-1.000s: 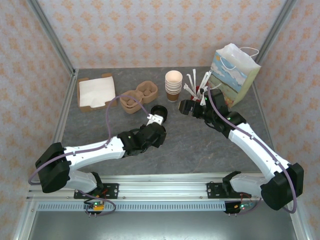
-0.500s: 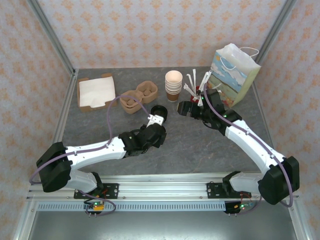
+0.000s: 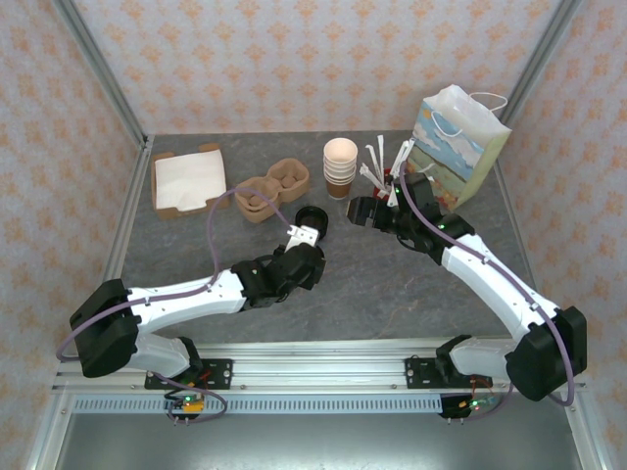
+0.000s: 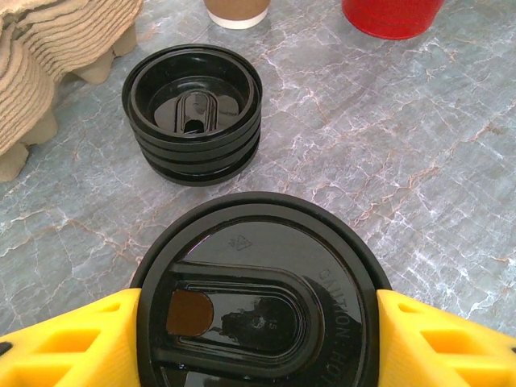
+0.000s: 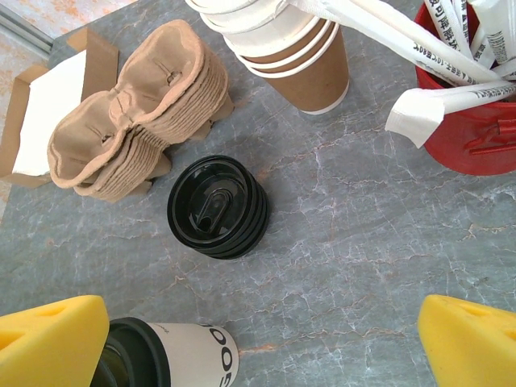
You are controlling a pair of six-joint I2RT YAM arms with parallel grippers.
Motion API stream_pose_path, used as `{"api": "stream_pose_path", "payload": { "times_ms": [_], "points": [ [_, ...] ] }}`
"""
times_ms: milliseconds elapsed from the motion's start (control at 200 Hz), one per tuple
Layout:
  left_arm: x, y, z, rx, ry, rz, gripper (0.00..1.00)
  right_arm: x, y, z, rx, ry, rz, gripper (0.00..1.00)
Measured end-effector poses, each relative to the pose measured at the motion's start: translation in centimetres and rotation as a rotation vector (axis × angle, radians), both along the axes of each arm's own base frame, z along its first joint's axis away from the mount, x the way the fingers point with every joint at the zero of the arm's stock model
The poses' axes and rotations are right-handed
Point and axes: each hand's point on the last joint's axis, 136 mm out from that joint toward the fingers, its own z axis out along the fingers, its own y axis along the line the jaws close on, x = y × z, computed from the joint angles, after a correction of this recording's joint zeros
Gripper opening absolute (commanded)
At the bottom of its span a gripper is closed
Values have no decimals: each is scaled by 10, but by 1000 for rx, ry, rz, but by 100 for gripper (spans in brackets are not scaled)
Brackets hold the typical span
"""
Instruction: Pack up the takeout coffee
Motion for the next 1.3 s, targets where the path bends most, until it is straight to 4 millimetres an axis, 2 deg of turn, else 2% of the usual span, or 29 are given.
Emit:
{"api": "stream_pose_path", "payload": {
  "times_ms": [1301],
  "points": [
    [-2,-3,-6,97,31,3,54,1,2,1,-1,16,7,99]
  ]
}}
